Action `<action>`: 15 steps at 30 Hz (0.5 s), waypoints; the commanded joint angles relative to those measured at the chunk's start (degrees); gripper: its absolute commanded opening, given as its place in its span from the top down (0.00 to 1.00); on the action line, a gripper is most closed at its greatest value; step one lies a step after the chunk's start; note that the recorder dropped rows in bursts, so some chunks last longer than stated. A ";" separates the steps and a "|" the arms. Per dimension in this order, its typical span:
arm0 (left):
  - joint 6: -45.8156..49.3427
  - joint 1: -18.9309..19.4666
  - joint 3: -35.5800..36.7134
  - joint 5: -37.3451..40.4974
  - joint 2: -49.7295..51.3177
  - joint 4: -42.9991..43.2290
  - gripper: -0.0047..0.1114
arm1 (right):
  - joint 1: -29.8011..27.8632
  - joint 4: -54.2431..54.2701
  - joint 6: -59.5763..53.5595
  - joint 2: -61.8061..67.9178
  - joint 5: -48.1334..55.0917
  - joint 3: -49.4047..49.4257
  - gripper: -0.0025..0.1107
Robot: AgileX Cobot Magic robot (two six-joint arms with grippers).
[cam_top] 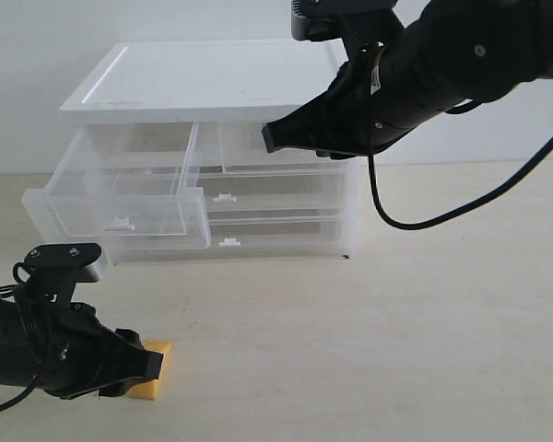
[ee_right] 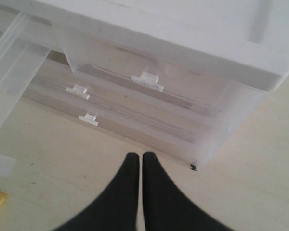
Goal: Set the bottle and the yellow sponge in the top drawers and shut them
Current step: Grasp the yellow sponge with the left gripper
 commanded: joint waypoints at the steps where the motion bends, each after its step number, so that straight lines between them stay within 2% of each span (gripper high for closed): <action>1: -0.42 -0.35 -0.84 0.14 1.00 -0.60 0.54 | -0.02 0.21 -0.55 -0.79 -0.82 0.13 0.98; 15: -0.65 -0.35 -1.86 0.81 3.06 -0.60 0.54 | -0.02 0.21 -0.64 -0.79 -1.08 0.13 0.98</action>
